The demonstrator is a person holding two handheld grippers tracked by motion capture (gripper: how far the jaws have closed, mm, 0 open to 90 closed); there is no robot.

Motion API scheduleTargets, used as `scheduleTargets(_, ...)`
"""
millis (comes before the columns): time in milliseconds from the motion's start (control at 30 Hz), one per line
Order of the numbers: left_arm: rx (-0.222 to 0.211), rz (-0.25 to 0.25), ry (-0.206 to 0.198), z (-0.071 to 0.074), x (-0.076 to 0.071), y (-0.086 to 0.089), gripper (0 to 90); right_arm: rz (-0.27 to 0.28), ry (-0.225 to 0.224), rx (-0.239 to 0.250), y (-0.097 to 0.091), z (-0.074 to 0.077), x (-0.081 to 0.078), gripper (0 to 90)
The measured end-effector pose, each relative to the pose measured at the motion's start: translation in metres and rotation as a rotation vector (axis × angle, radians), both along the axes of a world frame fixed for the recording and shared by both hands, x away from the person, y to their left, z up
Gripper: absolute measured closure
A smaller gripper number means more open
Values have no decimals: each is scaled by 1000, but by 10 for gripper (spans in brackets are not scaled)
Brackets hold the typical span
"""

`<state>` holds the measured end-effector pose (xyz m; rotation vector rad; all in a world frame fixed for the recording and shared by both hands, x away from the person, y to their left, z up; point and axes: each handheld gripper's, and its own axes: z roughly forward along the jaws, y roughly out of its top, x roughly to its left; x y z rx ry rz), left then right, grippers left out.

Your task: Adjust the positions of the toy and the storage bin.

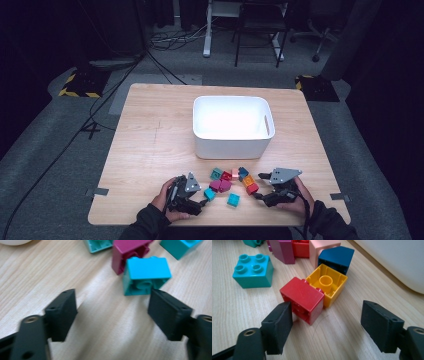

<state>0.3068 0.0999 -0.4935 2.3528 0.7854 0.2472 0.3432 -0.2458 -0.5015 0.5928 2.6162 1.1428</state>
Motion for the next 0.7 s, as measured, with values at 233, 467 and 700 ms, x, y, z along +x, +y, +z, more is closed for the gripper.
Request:
scheduleTargets(233,-8,-24,-15,-1,19,-15,245,-11,-13,14,7,-1,8,256)
scheduleTargets(467,-20,-26,-2,-3,43,-40,202,-45,16,19,8,-1,24,231)
scheduleTargets(700,0,-18,-2,-2,34,-40,176,-79,35,22,4,-1,34,241)
